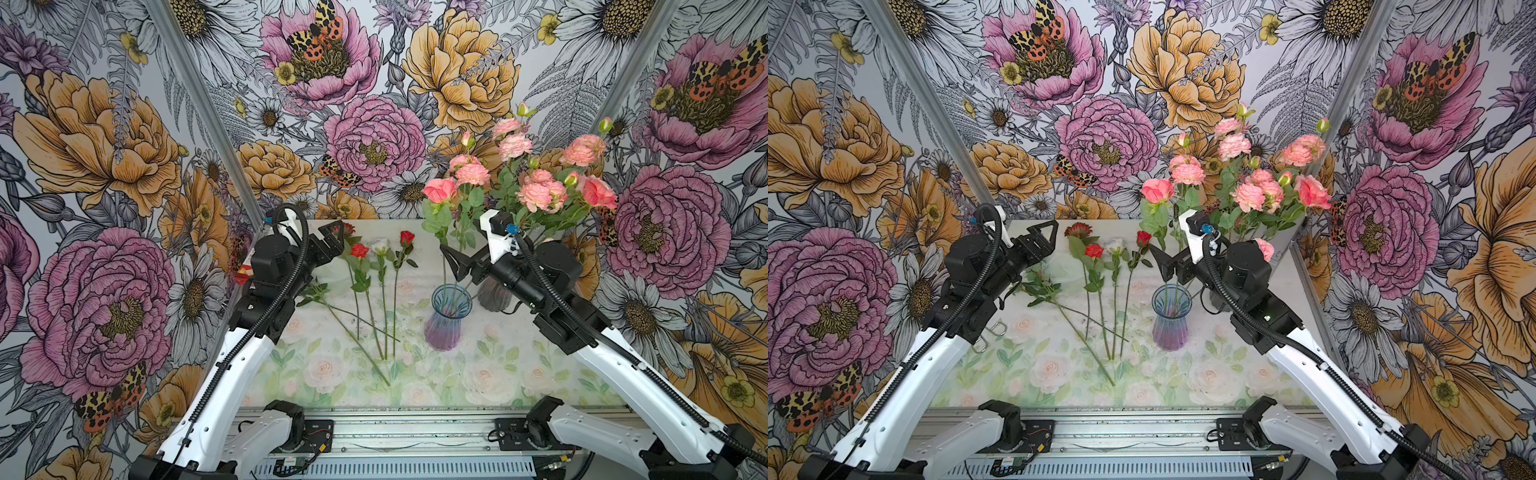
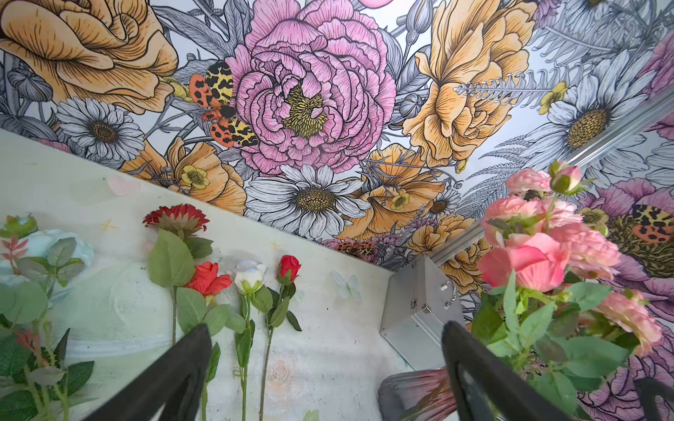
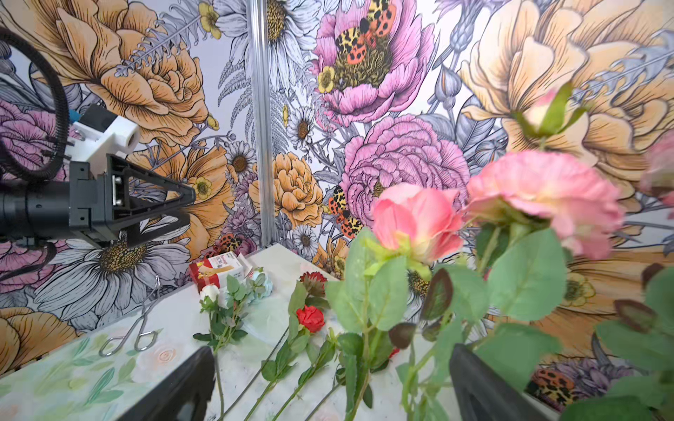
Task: Place the pink flowers into the vase
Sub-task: Reset both arms
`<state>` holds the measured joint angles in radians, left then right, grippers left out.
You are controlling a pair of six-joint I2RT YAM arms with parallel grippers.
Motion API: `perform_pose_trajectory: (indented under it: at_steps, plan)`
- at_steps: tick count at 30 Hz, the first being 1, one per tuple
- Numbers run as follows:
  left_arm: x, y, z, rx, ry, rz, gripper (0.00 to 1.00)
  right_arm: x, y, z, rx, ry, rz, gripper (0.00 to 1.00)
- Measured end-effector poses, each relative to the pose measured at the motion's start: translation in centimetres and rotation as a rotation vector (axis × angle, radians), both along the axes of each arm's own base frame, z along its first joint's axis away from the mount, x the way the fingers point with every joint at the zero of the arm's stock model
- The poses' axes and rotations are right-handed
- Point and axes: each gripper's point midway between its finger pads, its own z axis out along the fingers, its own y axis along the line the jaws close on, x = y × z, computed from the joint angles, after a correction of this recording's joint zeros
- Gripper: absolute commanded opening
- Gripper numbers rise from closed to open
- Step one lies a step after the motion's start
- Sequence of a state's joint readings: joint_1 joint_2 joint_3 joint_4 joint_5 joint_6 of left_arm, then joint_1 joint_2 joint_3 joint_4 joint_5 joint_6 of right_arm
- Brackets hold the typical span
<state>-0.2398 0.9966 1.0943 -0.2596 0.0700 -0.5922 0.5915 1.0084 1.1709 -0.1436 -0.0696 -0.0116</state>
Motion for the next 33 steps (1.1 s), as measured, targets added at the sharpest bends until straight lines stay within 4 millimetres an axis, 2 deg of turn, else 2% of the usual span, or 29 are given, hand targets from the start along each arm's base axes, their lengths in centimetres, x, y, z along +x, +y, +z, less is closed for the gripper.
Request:
perform_pose_trajectory:
  at_steps: [2, 4, 6, 8, 10, 15, 20, 24, 28, 30, 33]
  plan:
    - [-0.1, 0.2, 1.1, 0.006, -0.019, 0.002, 0.99, 0.3, -1.5, 2.2, 0.016, -0.035, -0.056, 0.99]
    - [-0.2, 0.5, 2.0, 0.01, -0.04, 0.004, 0.98, 1.1, -3.8, 4.3, 0.037, -0.067, -0.149, 0.99]
    - [-0.2, 0.8, 2.8, 0.013, -0.055, 0.011, 0.99, 2.2, -6.9, 6.5, 0.059, -0.091, -0.274, 0.99]
    - [-0.2, 1.1, 3.0, 0.019, -0.059, 0.015, 0.99, 3.4, -10.0, 7.9, 0.087, -0.1, -0.392, 0.99]
    - [-0.2, 1.4, 2.9, 0.032, -0.055, 0.021, 0.99, 4.3, -12.7, 7.8, 0.107, -0.085, -0.492, 0.99]
    - [-0.1, 2.1, 2.3, 0.054, -0.037, 0.036, 0.99, 5.0, -19.1, 5.6, 0.143, -0.017, -0.712, 0.99]
    - [-0.1, 2.4, 2.0, 0.062, -0.027, 0.039, 0.99, 2.8, -24.6, 3.7, 0.224, 0.009, -0.902, 0.99]
    - [-0.1, 2.3, 2.0, 0.062, -0.026, 0.034, 0.99, 1.0, -27.1, 2.0, 0.269, 0.026, -1.008, 0.99]
    - [0.1, 2.1, 1.7, 0.065, -0.019, 0.024, 0.99, 0.7, -29.6, -1.6, 0.298, 0.1, -1.107, 0.99]
    - [0.2, 2.0, 1.5, 0.066, -0.014, 0.018, 0.99, 1.1, -30.8, -4.2, 0.307, 0.158, -1.151, 0.99]
    - [0.5, 1.9, 1.1, 0.072, -0.002, 0.012, 0.99, 2.2, -32.1, -9.3, 0.307, 0.279, -1.207, 0.99]
